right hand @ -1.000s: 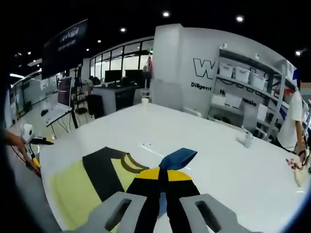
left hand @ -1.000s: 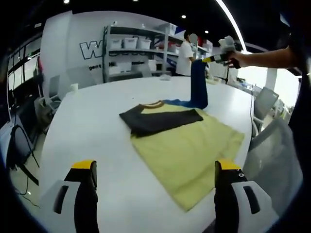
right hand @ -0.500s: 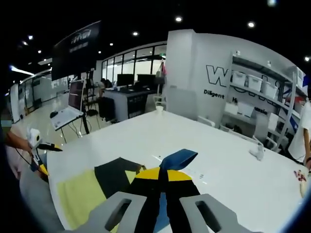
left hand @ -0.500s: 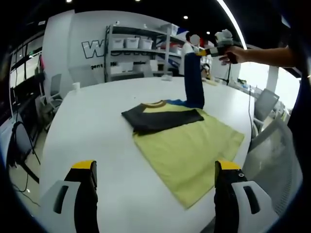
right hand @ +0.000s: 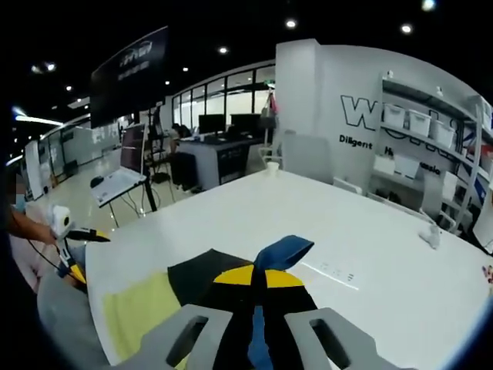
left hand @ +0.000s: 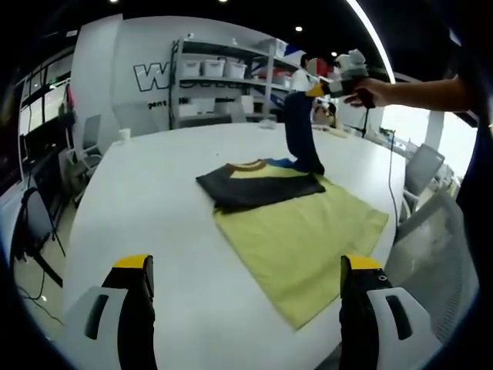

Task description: Fold the garment on the visible template until the final outline fits inside the template.

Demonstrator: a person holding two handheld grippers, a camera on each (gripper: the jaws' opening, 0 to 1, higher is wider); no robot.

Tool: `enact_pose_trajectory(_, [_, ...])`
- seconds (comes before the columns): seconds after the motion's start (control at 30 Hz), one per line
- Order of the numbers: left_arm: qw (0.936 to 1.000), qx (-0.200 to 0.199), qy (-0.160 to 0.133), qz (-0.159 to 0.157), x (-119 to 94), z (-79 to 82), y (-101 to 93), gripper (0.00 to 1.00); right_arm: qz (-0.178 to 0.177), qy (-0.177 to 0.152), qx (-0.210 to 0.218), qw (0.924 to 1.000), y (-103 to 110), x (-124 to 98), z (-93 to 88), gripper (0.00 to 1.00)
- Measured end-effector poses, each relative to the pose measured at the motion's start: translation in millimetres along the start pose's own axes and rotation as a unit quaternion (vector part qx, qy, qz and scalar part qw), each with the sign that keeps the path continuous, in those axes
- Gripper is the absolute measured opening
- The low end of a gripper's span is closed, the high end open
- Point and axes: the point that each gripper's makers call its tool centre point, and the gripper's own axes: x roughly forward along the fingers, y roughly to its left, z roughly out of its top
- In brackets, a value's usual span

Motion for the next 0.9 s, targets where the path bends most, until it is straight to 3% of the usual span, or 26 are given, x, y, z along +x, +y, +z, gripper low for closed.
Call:
enact_pose_trajectory(0.4, [0.9999, -0.009, 0.000, 0.005, -6, -4.1, 1.8, 0.99, 0.025, 0.028, 0.015, 0.9992, 29, 30, -28.3, 0.00])
enact_pose_trajectory(0.9, [0.9999, -0.015, 0.002, 0.008, -10, -9.1, 0.7, 0.99, 0.045, 0.057, 0.026, 0.9970, 50, 52, -60.6, 0.00])
